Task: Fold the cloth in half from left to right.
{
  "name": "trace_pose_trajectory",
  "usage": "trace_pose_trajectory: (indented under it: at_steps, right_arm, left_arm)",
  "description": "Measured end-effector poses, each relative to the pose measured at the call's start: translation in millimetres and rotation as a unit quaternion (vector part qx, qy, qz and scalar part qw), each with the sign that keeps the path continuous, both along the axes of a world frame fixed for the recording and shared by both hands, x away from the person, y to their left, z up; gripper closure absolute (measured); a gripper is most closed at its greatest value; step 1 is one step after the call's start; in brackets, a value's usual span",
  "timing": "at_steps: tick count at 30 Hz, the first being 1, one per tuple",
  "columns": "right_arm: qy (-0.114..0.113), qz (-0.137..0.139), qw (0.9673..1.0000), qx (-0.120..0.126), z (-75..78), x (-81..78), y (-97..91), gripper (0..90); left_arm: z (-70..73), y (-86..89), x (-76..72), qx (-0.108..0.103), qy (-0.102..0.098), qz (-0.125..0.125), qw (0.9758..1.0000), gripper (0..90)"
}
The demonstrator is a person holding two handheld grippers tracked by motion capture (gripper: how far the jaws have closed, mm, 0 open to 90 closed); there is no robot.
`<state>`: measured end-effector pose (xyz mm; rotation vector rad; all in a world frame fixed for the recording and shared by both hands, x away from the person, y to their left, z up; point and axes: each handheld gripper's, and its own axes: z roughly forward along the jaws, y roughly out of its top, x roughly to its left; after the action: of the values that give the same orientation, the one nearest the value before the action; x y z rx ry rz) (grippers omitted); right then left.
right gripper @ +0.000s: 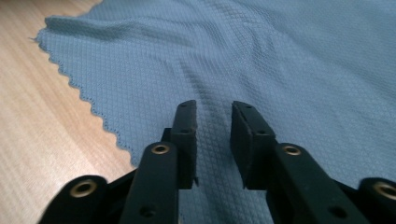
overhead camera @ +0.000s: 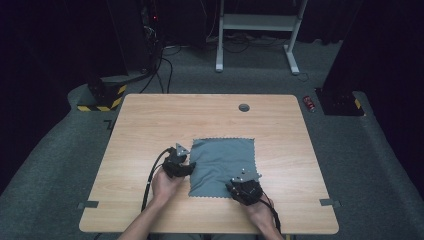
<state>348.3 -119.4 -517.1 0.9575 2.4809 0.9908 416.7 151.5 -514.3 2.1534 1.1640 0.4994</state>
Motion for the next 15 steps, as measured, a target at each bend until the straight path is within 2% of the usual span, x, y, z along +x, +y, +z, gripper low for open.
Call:
trace_pose_trajectory:
  at_steps: [2,3,6,8,11,14,15]
  right_arm:
    - [-0.003,0.005,1.0,-0.007,0.7,-2.1,-0.1,70.2]
    - [-0.002,0.004,1.0,-0.003,0.2,-2.9,-1.4,70.1]
    - [-0.001,0.002,1.0,-0.001,0.2,-3.4,-1.7,69.9]
    - [0.002,0.001,1.0,-0.004,0.9,-3.4,-0.6,69.1]
    - [-0.003,0.005,1.0,0.008,2.2,-5.0,2.0,69.6]
    - [-0.009,0.01,0.9997,0.02,4.7,-7.4,8.2,70.7]
    - [-0.01,0.012,0.9996,0.023,5.4,-7.7,11.3,70.9]
  left_arm:
    - [0.2,2.0,0.3,0.002,0.0,0.003,1.0,50.6]
    - [0.0,3.9,0.8,-0.004,0.004,0.007,1.0,50.4]
    - [0.7,5.4,0.9,-0.003,0.006,0.012,0.9999,50.1]
    - [2.4,7.6,1.2,-0.013,0.004,0.014,0.9998,49.9]
    - [7.0,13.1,1.5,-0.037,0.001,0.025,0.999,49.9]
    - [13.4,16.8,5.4,-0.036,0.01,0.025,0.999,48.8]
    - [15.9,18.7,6.5,-0.045,0.007,0.027,0.9986,48.8]
